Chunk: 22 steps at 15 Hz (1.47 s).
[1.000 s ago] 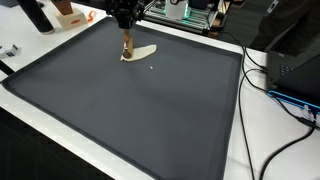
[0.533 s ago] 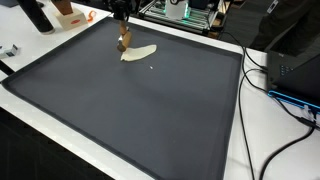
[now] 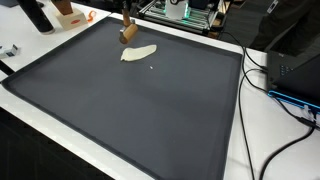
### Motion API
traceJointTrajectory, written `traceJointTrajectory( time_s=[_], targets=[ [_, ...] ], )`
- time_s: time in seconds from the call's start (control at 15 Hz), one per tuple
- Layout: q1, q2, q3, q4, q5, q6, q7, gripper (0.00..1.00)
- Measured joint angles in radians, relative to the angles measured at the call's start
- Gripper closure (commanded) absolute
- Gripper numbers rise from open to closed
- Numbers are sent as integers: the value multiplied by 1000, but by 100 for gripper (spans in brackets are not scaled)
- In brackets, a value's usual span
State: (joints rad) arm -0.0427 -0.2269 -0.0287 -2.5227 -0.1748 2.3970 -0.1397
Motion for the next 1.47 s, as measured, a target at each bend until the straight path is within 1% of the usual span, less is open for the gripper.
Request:
traceJointTrajectory(
  time_s=[0.6,0.93,1.2,1.47],
  targets=[
    [5,-88,0,42,139,-162,61,79],
    [6,-120,-2,78,262,-258,79,79],
    [14,-127,-16,89,367,-276,69,79],
    [23,-124,-42,86,462,-276,22,79]
  ],
)
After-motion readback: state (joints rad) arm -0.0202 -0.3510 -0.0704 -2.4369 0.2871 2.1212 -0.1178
